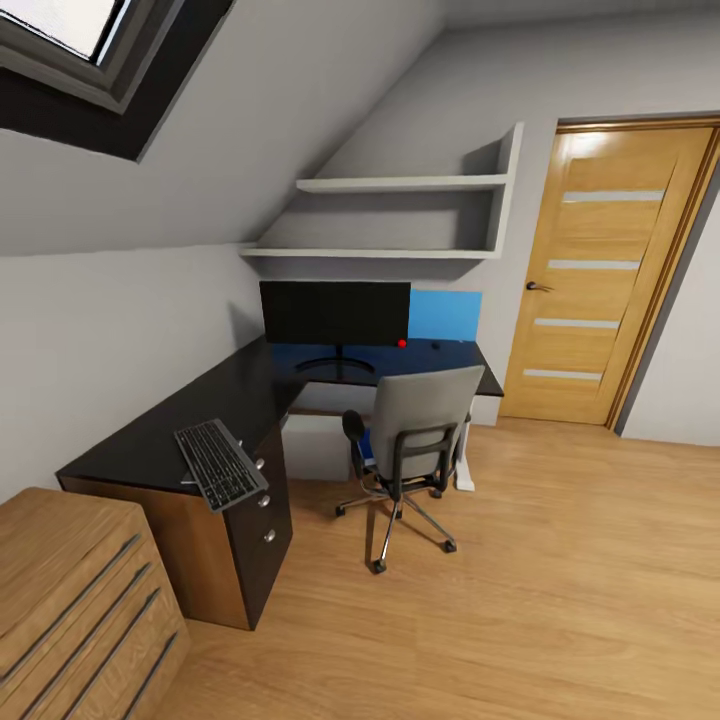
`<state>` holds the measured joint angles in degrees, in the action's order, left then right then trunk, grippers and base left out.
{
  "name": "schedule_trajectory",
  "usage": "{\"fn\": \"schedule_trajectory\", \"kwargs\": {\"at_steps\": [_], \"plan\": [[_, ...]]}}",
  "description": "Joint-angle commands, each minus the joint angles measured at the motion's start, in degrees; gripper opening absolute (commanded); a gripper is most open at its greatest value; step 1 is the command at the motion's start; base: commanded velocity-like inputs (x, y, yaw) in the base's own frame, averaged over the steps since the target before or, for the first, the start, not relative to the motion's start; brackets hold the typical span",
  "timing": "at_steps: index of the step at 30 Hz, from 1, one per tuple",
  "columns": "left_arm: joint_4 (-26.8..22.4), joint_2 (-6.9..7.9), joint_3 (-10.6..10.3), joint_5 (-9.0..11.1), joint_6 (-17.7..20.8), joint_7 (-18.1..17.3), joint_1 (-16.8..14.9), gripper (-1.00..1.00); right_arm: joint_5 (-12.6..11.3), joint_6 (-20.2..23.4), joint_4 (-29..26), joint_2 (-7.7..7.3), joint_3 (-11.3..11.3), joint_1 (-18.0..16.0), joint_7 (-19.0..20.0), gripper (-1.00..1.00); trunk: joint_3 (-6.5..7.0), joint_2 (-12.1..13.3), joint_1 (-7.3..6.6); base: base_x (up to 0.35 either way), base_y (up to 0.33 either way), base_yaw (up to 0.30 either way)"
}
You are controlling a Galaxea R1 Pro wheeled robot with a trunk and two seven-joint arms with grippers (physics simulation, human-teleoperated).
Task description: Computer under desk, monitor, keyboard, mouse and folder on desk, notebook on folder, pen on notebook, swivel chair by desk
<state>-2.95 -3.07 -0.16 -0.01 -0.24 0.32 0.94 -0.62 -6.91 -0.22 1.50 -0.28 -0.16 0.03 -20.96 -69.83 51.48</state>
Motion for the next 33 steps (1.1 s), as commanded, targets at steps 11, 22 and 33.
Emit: {"fn": "schedule_trajectory", "kwargs": {"at_steps": [11, 22, 33], "plan": [[-8.27, 0.11, 0.05, 0.08, -0.03, 0.15, 0.03, 1.0, -0.13, -12.89, -0.6, 0.27, -0.08, -0.02, 0.15, 1.0, 1.93, 4.4, -2.42, 0.0, 0.0, 0.0], [-24.06, -0.12, 0.22, 2.44, 0.02, 0.29, 0.04, 1.0, -0.01, -31.42, -10.79, 0.24, -0.1, -0.03, -0.07, 1.0, 3.91, 8.81, -4.84, 0.0, 0.0, 0.0], [-18.41, -1.28, 0.18, 3.08, -18.99, -0.02, 0.03, 1.0, 0.32, -32.97, -11.47, -1.72, -0.16, -2.95, -0.2, 1.0, 4.09, 9.21, -5.06, 0.0, 0.0, -0.02]]}}
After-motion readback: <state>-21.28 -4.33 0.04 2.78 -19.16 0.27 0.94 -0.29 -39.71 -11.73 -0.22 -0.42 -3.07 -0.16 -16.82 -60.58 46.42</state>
